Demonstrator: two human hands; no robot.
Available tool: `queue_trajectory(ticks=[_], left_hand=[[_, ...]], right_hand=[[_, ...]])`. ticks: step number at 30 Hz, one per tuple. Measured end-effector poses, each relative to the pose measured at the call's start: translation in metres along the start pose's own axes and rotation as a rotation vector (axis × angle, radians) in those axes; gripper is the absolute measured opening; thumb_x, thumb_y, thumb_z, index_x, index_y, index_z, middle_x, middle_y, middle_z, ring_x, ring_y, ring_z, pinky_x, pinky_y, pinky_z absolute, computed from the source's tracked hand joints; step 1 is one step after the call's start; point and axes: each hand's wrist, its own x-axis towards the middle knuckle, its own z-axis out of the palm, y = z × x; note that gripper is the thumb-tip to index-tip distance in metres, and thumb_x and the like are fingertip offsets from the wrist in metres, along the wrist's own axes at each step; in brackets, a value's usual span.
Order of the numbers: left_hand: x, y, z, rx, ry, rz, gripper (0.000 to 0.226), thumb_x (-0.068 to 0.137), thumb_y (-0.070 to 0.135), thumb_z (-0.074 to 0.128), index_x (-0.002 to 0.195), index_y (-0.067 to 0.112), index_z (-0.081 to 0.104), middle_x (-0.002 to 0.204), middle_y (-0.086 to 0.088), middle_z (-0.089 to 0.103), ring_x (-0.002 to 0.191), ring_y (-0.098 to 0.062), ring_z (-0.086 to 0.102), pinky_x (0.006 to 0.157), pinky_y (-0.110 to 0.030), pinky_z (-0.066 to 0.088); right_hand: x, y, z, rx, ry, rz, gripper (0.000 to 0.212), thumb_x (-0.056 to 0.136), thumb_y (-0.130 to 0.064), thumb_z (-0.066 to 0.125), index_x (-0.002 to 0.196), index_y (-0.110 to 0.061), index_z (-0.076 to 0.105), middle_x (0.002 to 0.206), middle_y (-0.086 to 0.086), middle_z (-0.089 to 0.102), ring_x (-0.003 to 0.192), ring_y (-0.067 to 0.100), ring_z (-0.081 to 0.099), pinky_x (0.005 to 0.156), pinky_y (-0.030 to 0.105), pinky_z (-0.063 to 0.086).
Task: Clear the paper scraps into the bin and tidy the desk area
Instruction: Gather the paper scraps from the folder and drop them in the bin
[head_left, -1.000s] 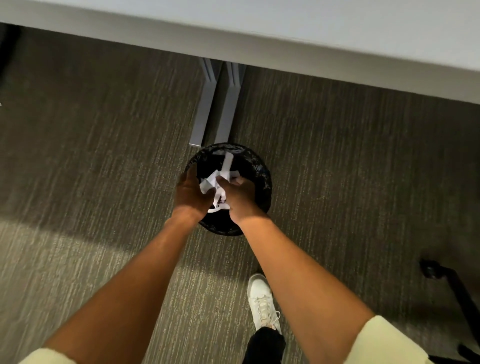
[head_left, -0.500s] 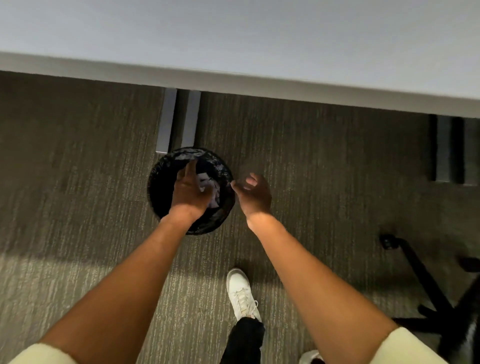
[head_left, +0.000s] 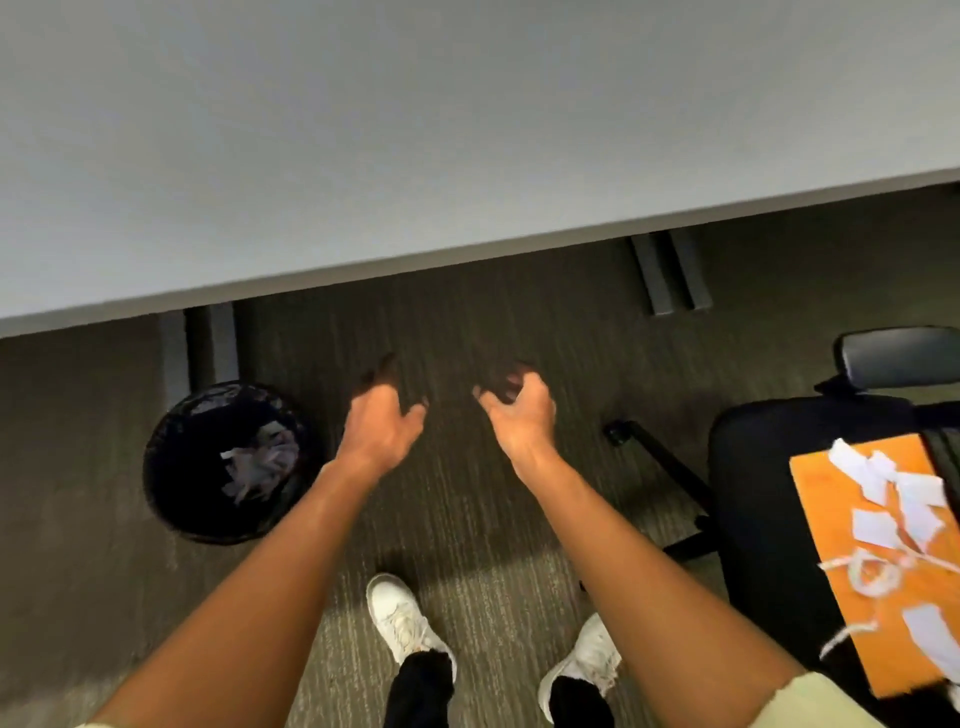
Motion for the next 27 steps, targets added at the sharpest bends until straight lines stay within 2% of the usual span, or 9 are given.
queue_trajectory(ticks=[2,5,7,14,17,23,27], left_hand=[[-0.011,0.037,0.022,-0.003,-0.031,0.043,0.056,0.090,0.030,0.064,0.137,0.004,0.044,0.118,-0.023,0.062,0.109,-0.038,0.061,0.091,-0.040,0.052],[-0.026,0.087,0.059,0.021,-0.114,0.129,0.062,0.091,0.030,0.063,0.143,0.009,0.037,0.136,-0.021,0.051,0.128,-0.034,0.049,0.107,-0.042,0.043],[-0.036,0.120,0.088,0.043,-0.178,0.220,0.061,0.091,0.028,0.063,0.143,0.011,0.037,0.138,-0.019,0.050,0.130,-0.033,0.047,0.110,-0.044,0.040],[-0.078,0.213,0.205,0.162,-0.375,0.412,0.059,0.092,0.027,0.063,0.143,0.011,0.039,0.138,-0.017,0.051,0.130,-0.030,0.047,0.108,-0.041,0.041],[-0.097,0.238,0.258,0.221,-0.452,0.469,0.059,0.092,0.027,0.063,0.144,0.011,0.040,0.138,-0.016,0.050,0.130,-0.031,0.047,0.107,-0.042,0.042],[-0.132,0.270,0.365,0.342,-0.568,0.558,0.054,0.092,0.026,0.062,0.141,0.014,0.043,0.135,-0.013,0.050,0.128,-0.030,0.044,0.104,-0.040,0.040],[-0.147,0.283,0.427,0.406,-0.640,0.609,0.053,0.091,0.027,0.064,0.139,0.016,0.045,0.139,-0.010,0.044,0.131,-0.029,0.041,0.108,-0.039,0.039]], right_hand=[[0.003,0.011,-0.046,-0.012,0.043,-0.021,0.056,0.080,-0.025,0.077,0.128,-0.011,0.053,0.127,0.008,0.058,0.115,0.022,0.057,0.102,0.040,0.047],[0.006,0.035,-0.116,0.039,0.103,-0.013,0.061,0.081,-0.026,0.076,0.136,-0.018,0.049,0.133,0.005,0.053,0.116,0.018,0.056,0.098,0.032,0.047],[0.007,0.057,-0.165,0.042,0.168,0.006,0.063,0.081,-0.028,0.076,0.137,-0.017,0.048,0.134,0.005,0.052,0.116,0.019,0.056,0.097,0.031,0.047],[-0.005,0.162,-0.319,0.062,0.372,0.172,0.070,0.081,-0.035,0.076,0.140,-0.020,0.043,0.138,0.007,0.048,0.123,0.025,0.052,0.103,0.045,0.046],[-0.020,0.215,-0.371,0.083,0.453,0.272,0.071,0.080,-0.038,0.076,0.140,-0.022,0.042,0.140,0.007,0.045,0.125,0.027,0.050,0.102,0.044,0.047],[-0.047,0.321,-0.446,0.078,0.565,0.445,0.072,0.078,-0.033,0.079,0.139,-0.022,0.041,0.138,0.008,0.041,0.124,0.026,0.048,0.094,0.032,0.043],[-0.055,0.377,-0.482,0.038,0.600,0.535,0.078,0.077,-0.032,0.080,0.141,-0.019,0.039,0.142,0.010,0.039,0.130,0.028,0.042,0.101,0.036,0.041]])
